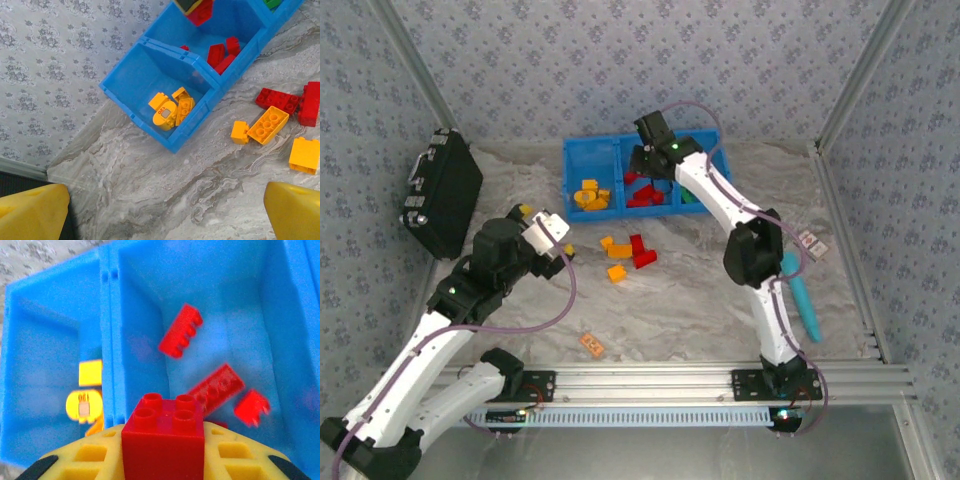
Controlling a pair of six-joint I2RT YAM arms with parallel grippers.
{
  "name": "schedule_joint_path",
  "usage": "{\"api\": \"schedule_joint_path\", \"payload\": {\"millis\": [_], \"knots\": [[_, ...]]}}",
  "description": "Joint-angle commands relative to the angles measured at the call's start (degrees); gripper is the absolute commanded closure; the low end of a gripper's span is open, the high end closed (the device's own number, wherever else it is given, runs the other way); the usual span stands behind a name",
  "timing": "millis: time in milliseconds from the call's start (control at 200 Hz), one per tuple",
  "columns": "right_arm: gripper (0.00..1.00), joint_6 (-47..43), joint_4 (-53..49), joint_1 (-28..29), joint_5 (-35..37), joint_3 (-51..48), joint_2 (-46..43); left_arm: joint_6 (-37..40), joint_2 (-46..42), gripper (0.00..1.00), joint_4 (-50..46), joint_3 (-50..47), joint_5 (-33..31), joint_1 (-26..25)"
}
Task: Sort the legos into containers by color
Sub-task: Place the lego in the container.
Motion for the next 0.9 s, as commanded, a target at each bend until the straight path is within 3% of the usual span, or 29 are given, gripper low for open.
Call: {"api": "schedule_joint_path", "payload": {"millis": [0, 215, 385, 495, 760, 895], "knots": [[0.64, -5.3, -3.23, -1.14, 0.43, 6.82, 7.76, -0.72, -1.26, 0.0, 2.63, 0.28, 0.18, -0.52], [0.61, -7.19, 1.49, -2.68, 1.8, 9.36, 13.02, -0.14, -2.18, 0.0, 1.99, 0.61, -0.35, -0.94], [0.49, -8.19, 0.93, -3.06, 1.62, 11.7, 14.34, 0.05, -1.85, 0.0, 2.13, 1.24, -1.75, -1.84], [0.46, -8.89, 0.84, -2.83, 1.7, 11.24, 13.31, -0.12, -1.65, 0.0, 2.17, 1.08, -1.58, -1.82], [0.46, -9.7, 0.85, -1.54, 2.43, 4.56, 5.01, -0.2, -1.43, 0.0, 2.09, 1.32, -1.23, -1.93], [0.44, -12.52, 5.37, 0.65, 2.07, -10.82, -6.29, 0.05, -1.89, 0.0, 1.57, 1.51, -1.66, -1.93]]}}
